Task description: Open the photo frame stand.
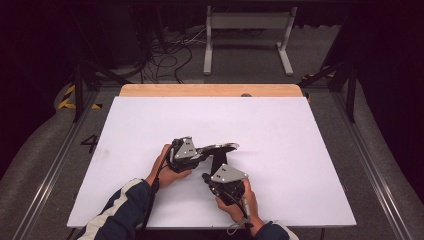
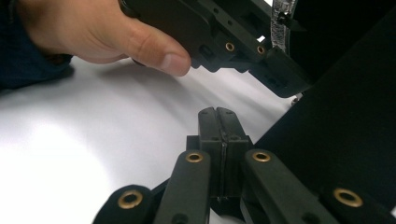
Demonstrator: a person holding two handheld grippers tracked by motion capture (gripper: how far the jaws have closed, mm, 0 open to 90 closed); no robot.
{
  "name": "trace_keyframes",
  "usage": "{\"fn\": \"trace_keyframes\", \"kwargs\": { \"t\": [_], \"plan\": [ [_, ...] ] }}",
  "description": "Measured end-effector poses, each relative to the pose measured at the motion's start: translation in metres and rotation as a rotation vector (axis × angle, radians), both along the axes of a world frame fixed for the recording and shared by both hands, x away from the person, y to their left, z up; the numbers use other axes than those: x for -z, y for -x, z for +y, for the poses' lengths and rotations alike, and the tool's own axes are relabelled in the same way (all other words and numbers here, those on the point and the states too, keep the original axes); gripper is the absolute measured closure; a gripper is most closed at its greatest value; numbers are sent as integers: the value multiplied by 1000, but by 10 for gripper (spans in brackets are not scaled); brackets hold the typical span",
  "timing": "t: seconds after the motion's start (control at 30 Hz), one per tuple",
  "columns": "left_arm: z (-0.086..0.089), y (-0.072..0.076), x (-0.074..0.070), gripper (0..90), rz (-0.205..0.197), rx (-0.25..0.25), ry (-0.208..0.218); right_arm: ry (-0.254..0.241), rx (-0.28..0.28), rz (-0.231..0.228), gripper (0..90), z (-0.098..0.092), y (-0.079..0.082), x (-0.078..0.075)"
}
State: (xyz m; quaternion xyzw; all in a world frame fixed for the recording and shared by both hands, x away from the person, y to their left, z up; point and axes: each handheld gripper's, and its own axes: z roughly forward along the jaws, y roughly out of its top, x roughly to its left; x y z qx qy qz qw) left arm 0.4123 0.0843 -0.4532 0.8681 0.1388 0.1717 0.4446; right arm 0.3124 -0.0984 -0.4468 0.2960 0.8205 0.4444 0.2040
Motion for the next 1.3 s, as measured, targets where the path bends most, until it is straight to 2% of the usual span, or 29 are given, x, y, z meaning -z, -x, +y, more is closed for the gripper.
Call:
{"fn": "trace_keyframes", "kwargs": {
  "t": [0.1,0.2,0.4,0.57,1.3],
  "plan": [
    [0,1,0,748,-8,-2,-7,-15,32,-22,900,5,2,3],
    [-1,1,-1,751,-13,-4,-15,3,46,-38,900,10,4,6],
    [-1,3,-1,753,-19,-9,-21,22,77,-20,900,9,1,9],
    [-1,6,-2,763,-19,-11,-23,46,96,-29,900,9,3,8],
    [3,13,-5,787,-37,-7,-45,37,66,6,900,-5,2,6]
  ]
}}
